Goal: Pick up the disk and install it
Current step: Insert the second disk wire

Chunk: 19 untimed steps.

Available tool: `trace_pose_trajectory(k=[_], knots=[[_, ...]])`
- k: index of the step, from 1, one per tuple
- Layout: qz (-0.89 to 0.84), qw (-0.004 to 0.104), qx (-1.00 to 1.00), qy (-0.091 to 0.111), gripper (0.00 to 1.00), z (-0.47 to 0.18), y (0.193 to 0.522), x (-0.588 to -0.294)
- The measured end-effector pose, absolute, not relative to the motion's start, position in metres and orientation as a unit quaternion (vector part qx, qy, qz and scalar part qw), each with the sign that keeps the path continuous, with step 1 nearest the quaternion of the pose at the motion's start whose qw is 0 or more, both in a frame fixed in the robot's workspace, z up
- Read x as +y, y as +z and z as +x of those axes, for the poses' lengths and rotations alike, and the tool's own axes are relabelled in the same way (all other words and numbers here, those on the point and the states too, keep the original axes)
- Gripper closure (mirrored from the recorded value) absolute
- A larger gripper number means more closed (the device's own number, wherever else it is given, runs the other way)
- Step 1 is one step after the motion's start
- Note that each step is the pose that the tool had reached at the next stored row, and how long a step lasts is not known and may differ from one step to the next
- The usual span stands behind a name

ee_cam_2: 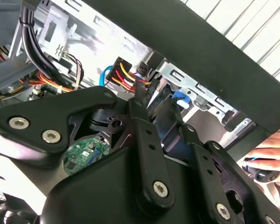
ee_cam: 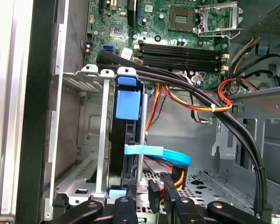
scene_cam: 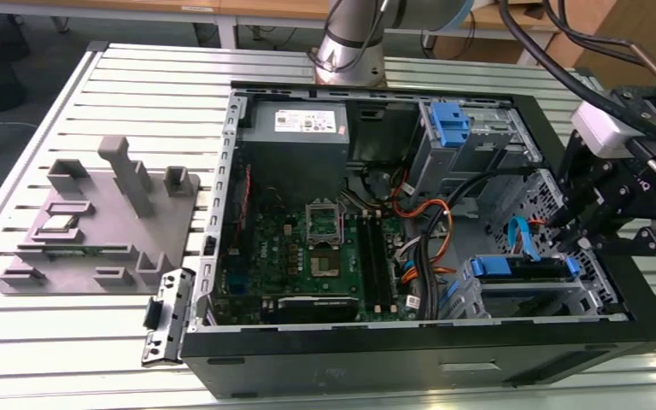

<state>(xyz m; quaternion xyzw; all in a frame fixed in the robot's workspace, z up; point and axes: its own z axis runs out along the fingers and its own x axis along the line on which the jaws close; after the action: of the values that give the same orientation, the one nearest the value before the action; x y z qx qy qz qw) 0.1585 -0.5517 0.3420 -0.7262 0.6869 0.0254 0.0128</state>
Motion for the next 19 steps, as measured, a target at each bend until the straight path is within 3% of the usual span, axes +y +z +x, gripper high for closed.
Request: trace_pose_trajectory(k=[19], knots=[[-0.726,0.014,0.687,0.024,0.65,0.1528,0.342,-0.5578]])
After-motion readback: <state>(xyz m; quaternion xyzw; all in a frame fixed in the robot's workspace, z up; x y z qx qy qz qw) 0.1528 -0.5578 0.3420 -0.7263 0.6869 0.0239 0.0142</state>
